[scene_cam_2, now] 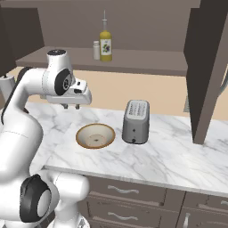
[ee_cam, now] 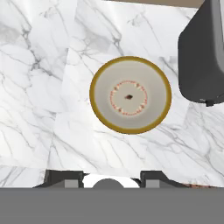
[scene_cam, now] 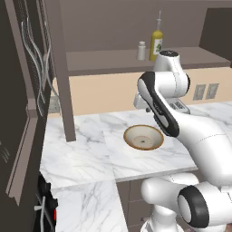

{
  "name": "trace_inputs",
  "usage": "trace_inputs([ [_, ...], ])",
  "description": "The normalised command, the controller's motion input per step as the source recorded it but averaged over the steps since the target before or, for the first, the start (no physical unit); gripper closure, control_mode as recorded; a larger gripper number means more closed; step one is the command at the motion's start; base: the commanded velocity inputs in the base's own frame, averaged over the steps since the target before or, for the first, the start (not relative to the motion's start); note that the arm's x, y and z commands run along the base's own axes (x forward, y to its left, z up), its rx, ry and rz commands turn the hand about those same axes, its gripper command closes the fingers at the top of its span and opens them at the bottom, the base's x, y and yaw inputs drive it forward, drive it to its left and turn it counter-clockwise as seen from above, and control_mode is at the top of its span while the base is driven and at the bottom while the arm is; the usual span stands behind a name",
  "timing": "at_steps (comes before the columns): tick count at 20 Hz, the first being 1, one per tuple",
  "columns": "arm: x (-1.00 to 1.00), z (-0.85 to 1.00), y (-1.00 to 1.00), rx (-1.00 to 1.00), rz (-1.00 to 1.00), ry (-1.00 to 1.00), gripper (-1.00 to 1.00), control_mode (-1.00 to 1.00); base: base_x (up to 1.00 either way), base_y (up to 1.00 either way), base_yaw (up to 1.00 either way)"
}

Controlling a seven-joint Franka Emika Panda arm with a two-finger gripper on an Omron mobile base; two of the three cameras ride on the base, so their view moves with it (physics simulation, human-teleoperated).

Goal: Retrieve the bottle and the shaker from the cabinet and place them next to the mixing bowl on the counter. Then add garlic from the fridge to the mixing bowl.

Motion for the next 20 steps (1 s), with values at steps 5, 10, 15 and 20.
trace_inputs([
  [5, -0.03, 0.00, 0.00, 0.00, 0.01, 0.01, -1.00, -1.00, 0.00, 0.00, 0.00],
  [10, -0.03, 0.03, -0.10, 0.00, 0.01, -0.06, -1.00, -1.00, 0.00, 0.00, 0.00],
  [15, -0.08, 0.67, -0.65, 0.11, 0.00, -0.19, -1.00, -1.00, 0.00, 0.00, 0.00],
  [20, -0.31, 0.93, -0.15, 0.11, -0.01, -0.23, -1.00, -1.00, 0.00, 0.00, 0.00],
])
